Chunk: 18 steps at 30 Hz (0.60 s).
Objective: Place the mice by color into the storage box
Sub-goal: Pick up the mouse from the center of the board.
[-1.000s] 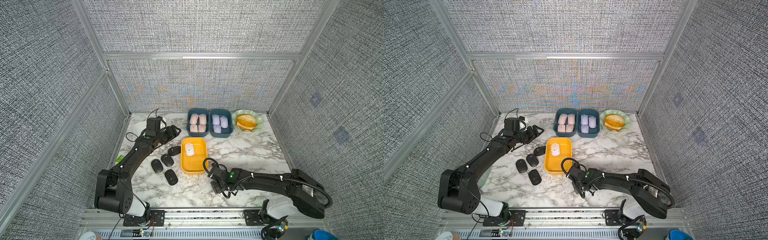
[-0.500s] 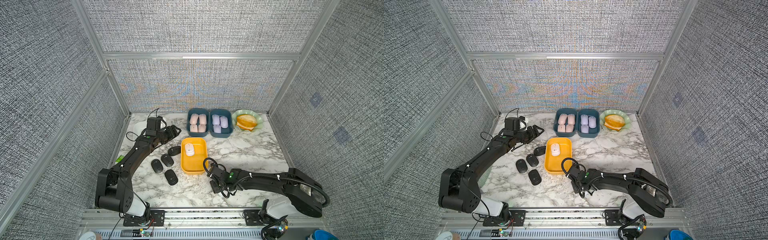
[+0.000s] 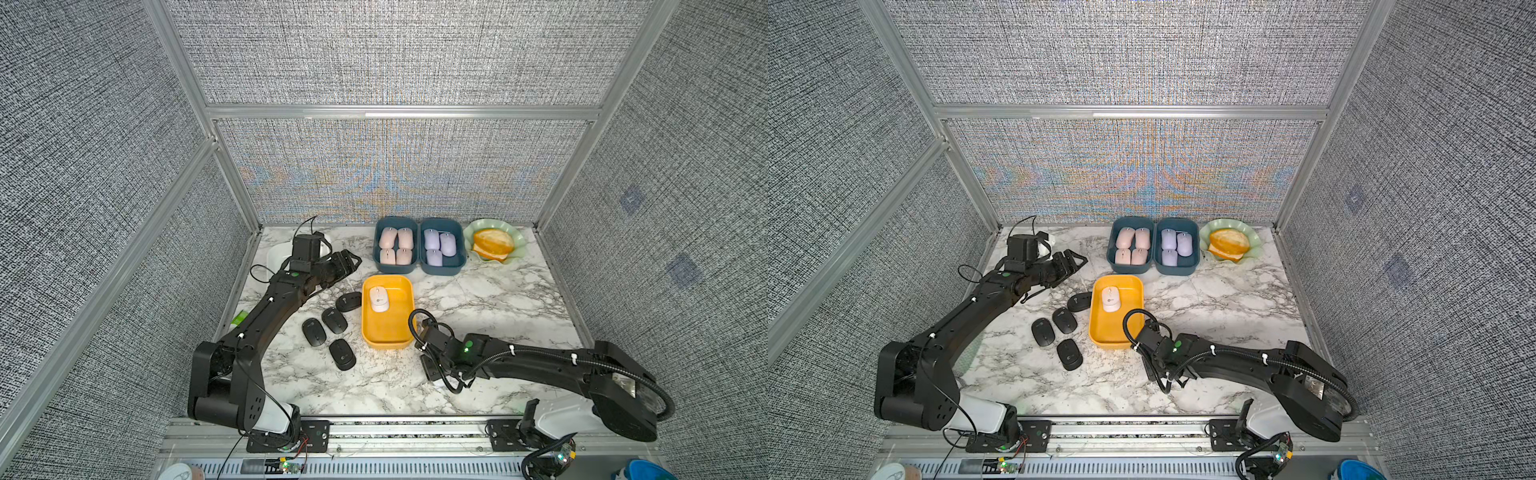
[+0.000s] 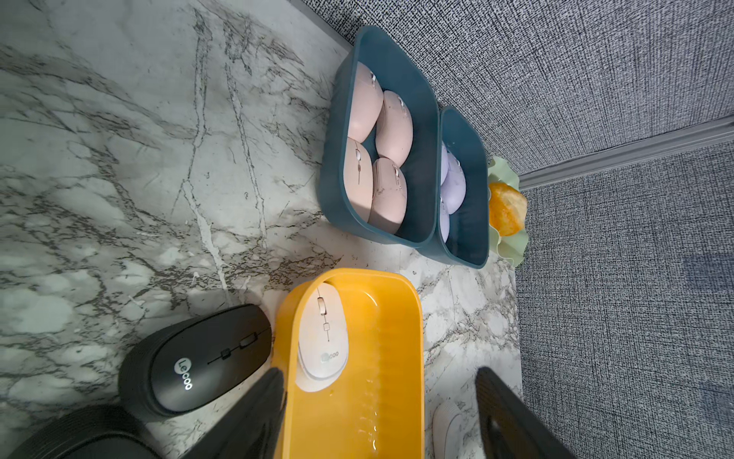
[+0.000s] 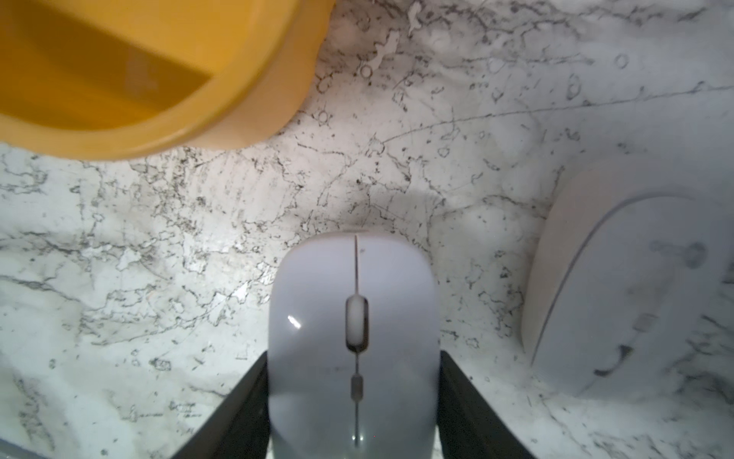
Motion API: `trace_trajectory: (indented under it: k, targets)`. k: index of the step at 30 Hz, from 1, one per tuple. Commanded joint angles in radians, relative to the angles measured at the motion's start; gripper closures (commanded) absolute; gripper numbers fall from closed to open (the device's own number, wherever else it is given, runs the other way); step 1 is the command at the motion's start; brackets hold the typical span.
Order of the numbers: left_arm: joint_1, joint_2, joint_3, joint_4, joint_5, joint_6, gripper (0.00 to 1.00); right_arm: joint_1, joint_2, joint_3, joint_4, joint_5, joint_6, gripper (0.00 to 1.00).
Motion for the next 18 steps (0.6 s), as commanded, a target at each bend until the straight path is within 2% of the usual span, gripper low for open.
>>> trace_trajectory:
  k: [1,10,18]
  targets:
    - [0.0,-0.015,0.013,-0.003,-0.031,0.025,0.23,-0.005,-0.008,0.017,-0.04,0.047,0.003,0.4]
    - [0.0,-0.047,0.019,-0.026,-0.113,0.047,0.23,-0.049,-0.037,0.086,-0.08,0.094,-0.047,0.4]
    - [0.003,-0.078,0.006,-0.021,-0.166,0.047,0.22,-0.064,0.033,0.257,-0.103,0.128,-0.085,0.41]
